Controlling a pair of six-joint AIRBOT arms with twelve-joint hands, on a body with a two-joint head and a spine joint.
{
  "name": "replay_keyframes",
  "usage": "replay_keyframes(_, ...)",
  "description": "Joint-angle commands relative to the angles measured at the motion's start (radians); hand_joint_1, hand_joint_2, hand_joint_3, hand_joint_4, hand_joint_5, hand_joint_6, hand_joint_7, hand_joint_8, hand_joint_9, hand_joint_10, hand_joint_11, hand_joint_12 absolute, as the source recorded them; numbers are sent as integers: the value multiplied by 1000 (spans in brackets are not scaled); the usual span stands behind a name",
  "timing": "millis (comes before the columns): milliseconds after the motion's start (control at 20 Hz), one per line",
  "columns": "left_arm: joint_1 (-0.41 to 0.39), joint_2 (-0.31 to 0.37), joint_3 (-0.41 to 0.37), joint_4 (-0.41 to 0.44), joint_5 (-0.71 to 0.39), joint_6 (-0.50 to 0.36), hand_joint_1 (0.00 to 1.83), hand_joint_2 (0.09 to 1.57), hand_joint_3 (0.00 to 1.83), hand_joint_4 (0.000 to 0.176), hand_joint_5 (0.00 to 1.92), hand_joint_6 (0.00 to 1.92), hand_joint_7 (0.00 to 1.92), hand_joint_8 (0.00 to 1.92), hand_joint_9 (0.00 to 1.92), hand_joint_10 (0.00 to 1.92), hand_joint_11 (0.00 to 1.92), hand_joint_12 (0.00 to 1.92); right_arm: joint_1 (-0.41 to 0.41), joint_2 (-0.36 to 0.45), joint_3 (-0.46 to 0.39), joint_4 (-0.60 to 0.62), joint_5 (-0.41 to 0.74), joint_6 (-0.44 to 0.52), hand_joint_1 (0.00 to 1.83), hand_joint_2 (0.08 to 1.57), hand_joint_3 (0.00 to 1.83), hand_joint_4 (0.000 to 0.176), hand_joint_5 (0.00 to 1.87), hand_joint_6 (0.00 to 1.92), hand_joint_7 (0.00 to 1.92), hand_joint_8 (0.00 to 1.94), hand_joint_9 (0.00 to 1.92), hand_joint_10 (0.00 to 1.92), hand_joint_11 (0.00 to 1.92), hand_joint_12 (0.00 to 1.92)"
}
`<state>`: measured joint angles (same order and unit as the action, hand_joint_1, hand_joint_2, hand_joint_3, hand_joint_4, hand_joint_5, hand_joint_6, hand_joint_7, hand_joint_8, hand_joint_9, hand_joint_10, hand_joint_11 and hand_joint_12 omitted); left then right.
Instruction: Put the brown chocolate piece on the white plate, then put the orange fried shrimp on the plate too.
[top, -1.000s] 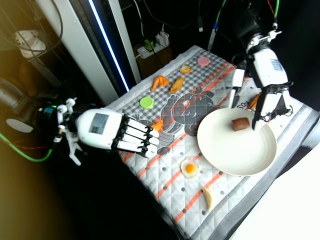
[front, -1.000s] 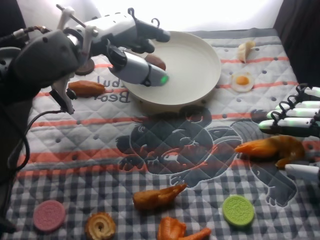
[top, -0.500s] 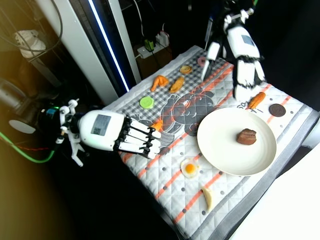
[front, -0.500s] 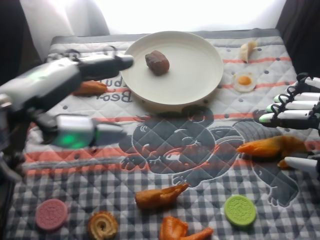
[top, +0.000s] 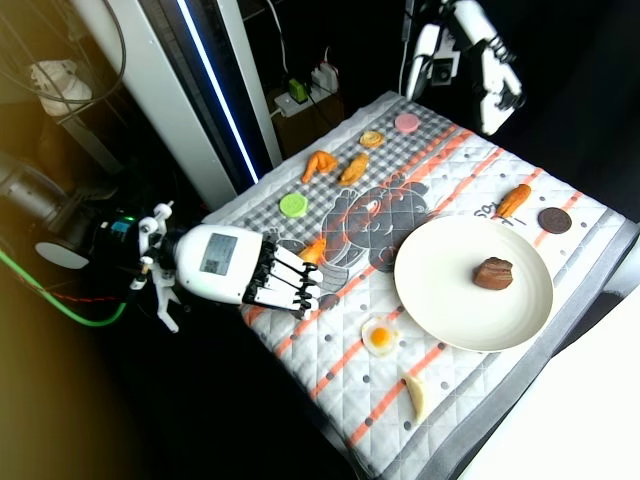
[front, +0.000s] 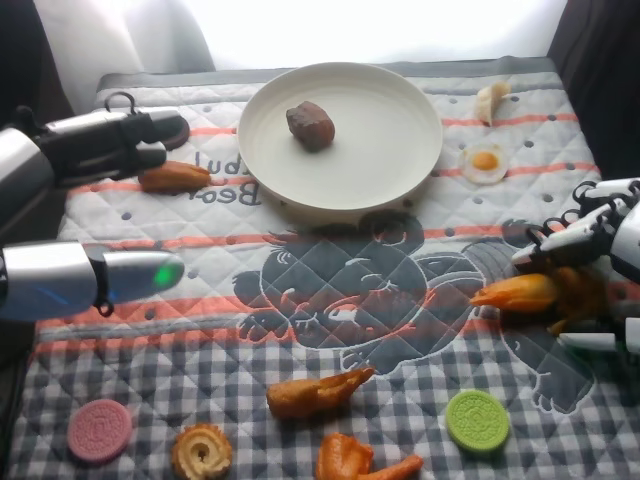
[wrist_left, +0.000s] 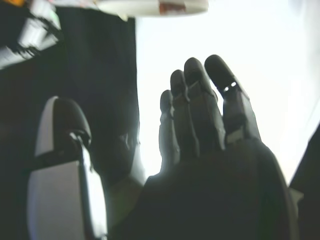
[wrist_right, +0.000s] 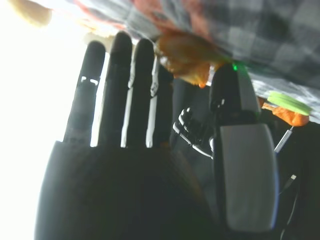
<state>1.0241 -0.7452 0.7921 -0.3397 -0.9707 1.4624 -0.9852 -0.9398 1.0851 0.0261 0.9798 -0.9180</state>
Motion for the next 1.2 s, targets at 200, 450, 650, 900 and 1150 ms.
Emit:
replay_keyframes(200,18,2,-7,-23,-146,-10,906,922,0,63,420,7,561,6,531,55,0,1145,31,-1,4,-2,65,-14,1373,1114,0,0,993,829,922,1070,924,1231,766,1267)
replay_keyframes(450,54,6,-11,-46,-178,-42,928,921,0,67,425,10,555,0,534,79,0,1020,65,6,4,-1,114,-19,1370,1135,1,0,962,856,870,1152,874,1316,717,1302)
replay_keyframes(650,64,-1,4,-49,-174,-89,951,922,0,32,427,0,538,3,535,84,0,1327,174,-45,49,9,108,-56,1382,1096,0,0,1085,585,957,1059,957,1251,814,1292)
replay_keyframes(900,63,-4,16,-45,-162,-105,952,927,1,47,401,2,523,1,522,104,0,1191,331,-146,150,30,74,-58,1365,1128,0,0,997,916,916,1082,821,1255,622,1148)
replay_keyframes(1150,47,-19,36,-34,-138,-111,919,930,0,46,407,1,532,4,517,133,0,1345,490,-273,264,23,-77,-109,1337,1114,0,0,1017,921,997,941,830,1154,488,1335)
